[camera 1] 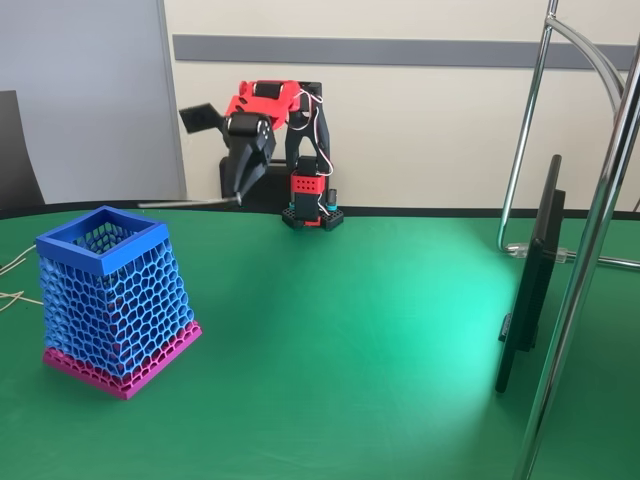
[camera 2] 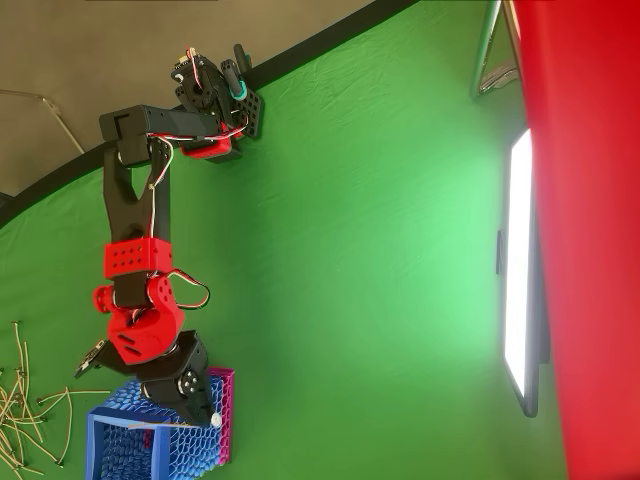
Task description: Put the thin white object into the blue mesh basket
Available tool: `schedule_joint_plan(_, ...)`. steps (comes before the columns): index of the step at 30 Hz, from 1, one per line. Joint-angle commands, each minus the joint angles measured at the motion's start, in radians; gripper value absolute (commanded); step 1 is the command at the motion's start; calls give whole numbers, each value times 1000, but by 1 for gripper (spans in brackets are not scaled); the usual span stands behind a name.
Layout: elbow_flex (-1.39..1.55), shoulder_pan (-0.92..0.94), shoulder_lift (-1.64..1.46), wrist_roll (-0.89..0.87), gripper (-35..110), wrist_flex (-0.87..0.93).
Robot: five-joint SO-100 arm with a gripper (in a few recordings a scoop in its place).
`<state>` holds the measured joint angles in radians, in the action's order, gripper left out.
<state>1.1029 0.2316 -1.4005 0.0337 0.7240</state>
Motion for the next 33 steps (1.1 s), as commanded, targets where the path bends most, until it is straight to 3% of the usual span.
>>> schedule_joint_plan(1, -55, 9, -43, 29, 4, -84)
schedule_joint_plan(5, -67, 35, -37, 9, 4, -172)
schedule_joint_plan(10, -129, 91, 20, -153, 5, -213)
schedule_joint_plan(20, -446, 147, 253, -453, 4, -110)
schedule_joint_plan(28, -499, 195, 298, -660, 6, -63)
schedule_joint_plan(33, -491, 245, 293, -793, 15, -61)
